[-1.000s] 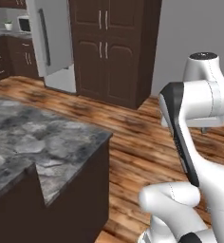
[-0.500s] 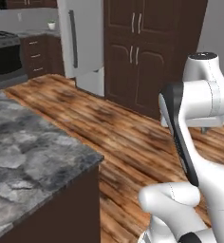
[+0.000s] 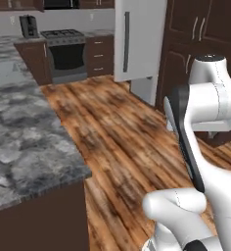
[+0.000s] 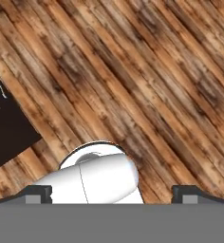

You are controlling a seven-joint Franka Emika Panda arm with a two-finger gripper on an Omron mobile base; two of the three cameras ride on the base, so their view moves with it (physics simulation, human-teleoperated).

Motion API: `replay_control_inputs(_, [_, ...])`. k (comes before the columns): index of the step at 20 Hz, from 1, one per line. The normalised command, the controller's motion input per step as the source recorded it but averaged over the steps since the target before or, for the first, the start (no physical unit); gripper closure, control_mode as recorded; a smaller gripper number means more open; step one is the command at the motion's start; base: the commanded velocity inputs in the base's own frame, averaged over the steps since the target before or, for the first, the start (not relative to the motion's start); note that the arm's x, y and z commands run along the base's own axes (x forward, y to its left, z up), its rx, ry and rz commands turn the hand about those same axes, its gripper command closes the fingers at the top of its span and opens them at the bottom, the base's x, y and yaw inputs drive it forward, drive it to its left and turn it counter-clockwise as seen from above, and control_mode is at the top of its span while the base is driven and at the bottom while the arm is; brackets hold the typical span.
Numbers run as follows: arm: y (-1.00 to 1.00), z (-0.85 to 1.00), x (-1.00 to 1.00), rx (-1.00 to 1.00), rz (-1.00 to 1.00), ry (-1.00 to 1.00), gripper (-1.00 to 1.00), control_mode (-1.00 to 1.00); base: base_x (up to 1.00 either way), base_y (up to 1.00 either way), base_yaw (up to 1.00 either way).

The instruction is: There is a bowl on the dining counter. Grab a lemon wedge from the fridge and place it in the bowl. Then get the liquor bottle and glass cup from the cabinet and place them next to the bowl.

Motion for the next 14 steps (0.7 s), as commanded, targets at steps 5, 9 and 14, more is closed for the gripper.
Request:
replay_control_inputs(5, [0.0, 0.0, 0.0, 0.0, 0.0, 0.0, -1.0, 1.0, 0.71, -0.79, 0.55])
replay_control_inputs(9, [0.0, 0.0, 0.0, 0.0, 0.0, 0.0, -1.0, 1.0, 0.94, -0.73, 0.5])
replay_control_inputs(14, [0.0, 0.0, 0.0, 0.0, 0.0, 0.0, -1.0, 1.0, 1.0, -0.53, 0.27])
